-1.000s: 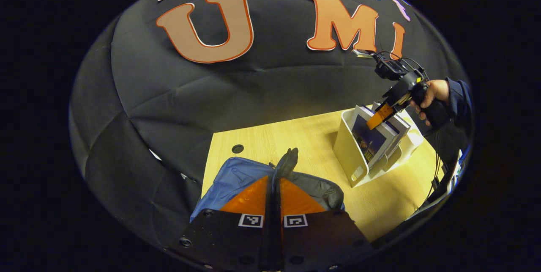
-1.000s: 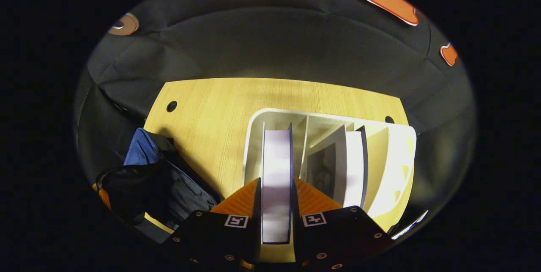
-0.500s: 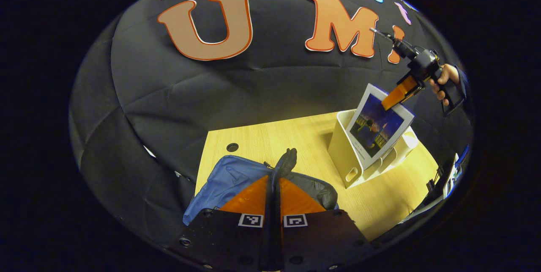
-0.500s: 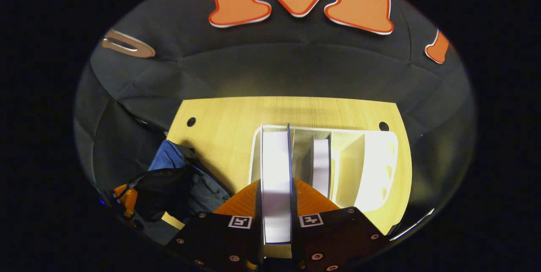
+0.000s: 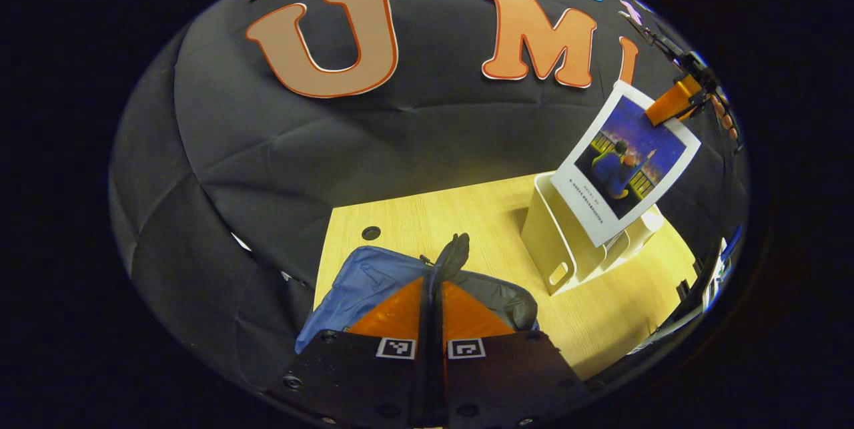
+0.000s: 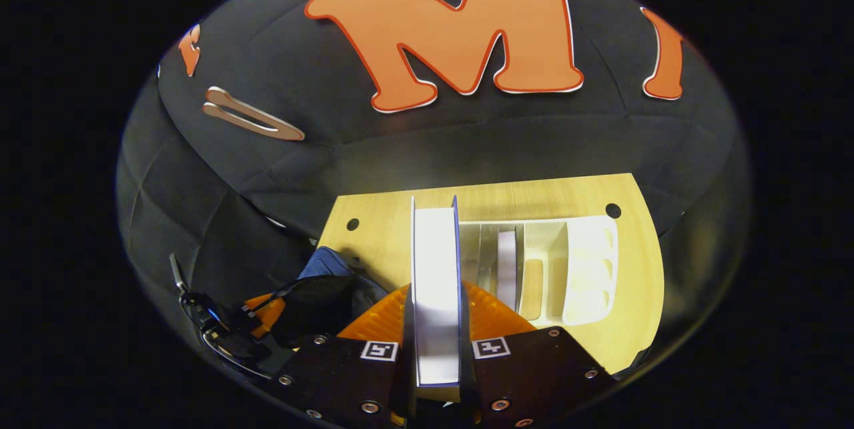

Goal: Open the schoolbag, grab two books from the bookshelf and put them into the schoolbag.

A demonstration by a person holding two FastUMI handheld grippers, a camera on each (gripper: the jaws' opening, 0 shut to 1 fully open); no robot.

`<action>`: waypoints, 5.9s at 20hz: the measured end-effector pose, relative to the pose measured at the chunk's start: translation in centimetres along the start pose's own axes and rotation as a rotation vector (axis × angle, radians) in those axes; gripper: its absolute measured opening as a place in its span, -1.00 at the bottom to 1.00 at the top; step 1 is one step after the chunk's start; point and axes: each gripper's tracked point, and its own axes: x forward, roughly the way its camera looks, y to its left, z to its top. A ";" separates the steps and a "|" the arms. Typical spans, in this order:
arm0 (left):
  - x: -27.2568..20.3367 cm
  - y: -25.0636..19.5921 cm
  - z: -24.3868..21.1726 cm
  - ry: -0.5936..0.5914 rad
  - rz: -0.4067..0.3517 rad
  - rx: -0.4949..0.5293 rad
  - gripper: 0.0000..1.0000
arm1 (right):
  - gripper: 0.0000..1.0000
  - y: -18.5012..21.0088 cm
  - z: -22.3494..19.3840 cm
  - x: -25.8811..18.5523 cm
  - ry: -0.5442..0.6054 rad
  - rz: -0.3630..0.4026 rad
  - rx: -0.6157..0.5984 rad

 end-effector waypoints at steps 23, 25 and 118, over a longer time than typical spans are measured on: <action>0.2 1.2 1.5 0.047 0.042 -0.012 -0.94 | -0.52 10.4 -16.1 8.3 0.128 0.366 0.502; 0.2 1.0 1.4 0.055 0.041 -0.014 -0.93 | -0.53 11.0 -17.2 9.5 0.109 0.351 0.509; 1.7 -5.0 -2.5 0.082 -0.067 -0.180 -0.96 | -0.48 -5.3 0.5 0.5 -0.004 -0.053 -0.022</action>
